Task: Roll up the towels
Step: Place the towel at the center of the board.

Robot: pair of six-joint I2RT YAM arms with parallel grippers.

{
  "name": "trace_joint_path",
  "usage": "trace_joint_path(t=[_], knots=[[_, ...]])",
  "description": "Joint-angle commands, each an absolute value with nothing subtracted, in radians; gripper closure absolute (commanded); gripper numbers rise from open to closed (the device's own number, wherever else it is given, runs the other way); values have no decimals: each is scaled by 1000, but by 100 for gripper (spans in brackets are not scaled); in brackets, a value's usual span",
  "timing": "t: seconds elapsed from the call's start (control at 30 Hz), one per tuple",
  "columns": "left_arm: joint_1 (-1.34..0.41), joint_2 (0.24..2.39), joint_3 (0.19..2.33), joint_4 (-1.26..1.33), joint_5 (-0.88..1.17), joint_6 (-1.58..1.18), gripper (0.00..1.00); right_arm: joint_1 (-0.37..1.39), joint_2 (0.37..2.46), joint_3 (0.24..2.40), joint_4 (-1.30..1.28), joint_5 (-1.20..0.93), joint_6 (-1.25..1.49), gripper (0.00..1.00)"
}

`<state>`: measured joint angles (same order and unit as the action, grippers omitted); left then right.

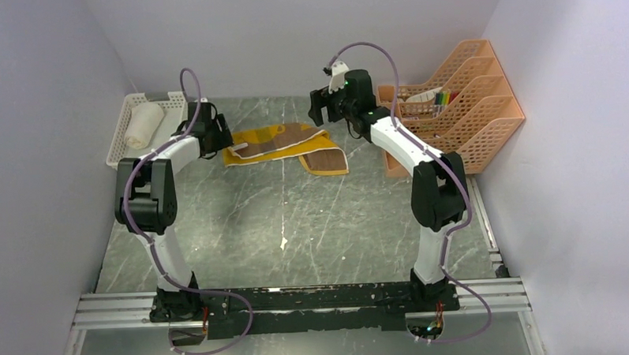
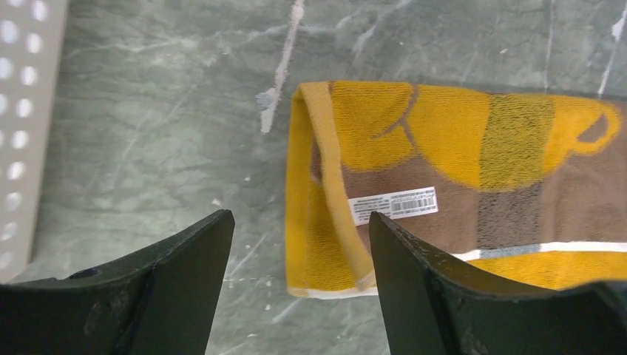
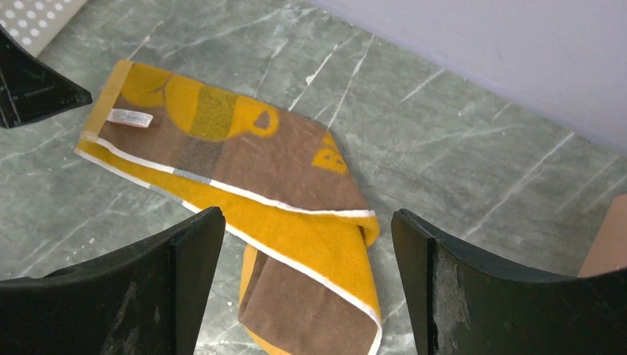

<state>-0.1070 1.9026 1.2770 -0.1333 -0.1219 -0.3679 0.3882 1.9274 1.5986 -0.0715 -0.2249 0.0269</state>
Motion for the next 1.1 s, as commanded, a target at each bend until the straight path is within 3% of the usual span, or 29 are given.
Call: trace_joint_path(t=[0.0,0.87,0.93,1.0,1.07], knots=[[-107,1940,1333,-153,-12,-483,22,371,1880,1561,-38,-227,34,16],[-107,1981,1269,-134,96,-695,43,356,1862,1507,-23,-242,38,17],[-107,1994,1275,-113,99,-698,55,351,1861,1502,-22,-242,38,17],[-107,2018,1300,-89,115,-677,87,347,1860,1500,-21,-243,38,17],[-102,2040,1368,-121,133,-643,93,343,1861,1496,-19,-242,38,17]])
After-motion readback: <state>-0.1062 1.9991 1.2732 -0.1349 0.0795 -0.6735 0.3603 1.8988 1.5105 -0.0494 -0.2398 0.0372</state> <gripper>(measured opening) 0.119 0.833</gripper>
